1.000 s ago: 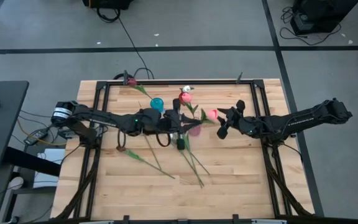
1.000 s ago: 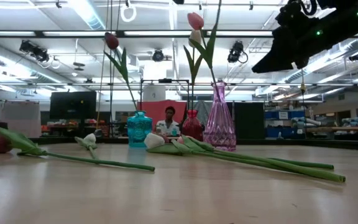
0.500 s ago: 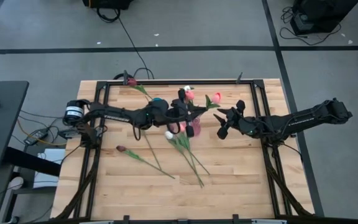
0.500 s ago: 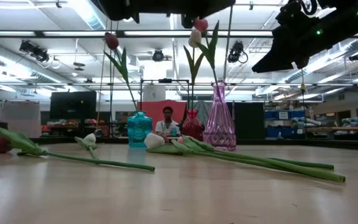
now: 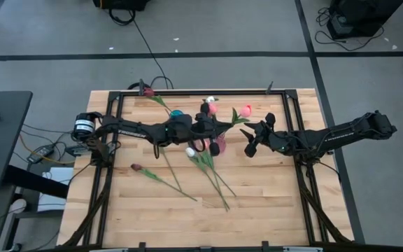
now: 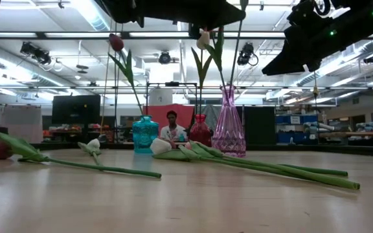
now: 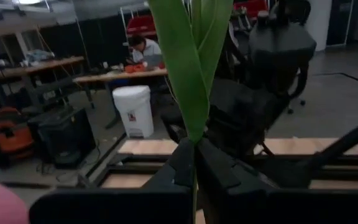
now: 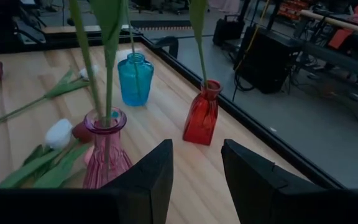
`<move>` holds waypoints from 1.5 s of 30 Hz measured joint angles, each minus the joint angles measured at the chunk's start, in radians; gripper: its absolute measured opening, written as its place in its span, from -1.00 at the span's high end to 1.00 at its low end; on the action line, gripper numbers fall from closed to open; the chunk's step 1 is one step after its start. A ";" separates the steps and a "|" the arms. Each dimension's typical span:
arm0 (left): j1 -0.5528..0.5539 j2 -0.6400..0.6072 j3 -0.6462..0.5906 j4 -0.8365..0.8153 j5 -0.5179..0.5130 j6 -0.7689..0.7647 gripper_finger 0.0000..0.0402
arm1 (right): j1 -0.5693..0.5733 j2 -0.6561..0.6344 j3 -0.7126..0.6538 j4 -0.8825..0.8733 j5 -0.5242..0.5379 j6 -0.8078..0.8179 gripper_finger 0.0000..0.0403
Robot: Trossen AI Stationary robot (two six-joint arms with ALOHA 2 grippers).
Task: Sort flowers into vase by color
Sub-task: Put the left pink tulip into the violet vase, then put the left red tulip into the the blue vase
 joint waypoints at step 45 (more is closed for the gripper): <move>-0.310 -0.125 -0.003 -1.103 -0.210 -0.617 0.19 | 0.003 0.000 0.000 0.039 -0.031 0.001 0.25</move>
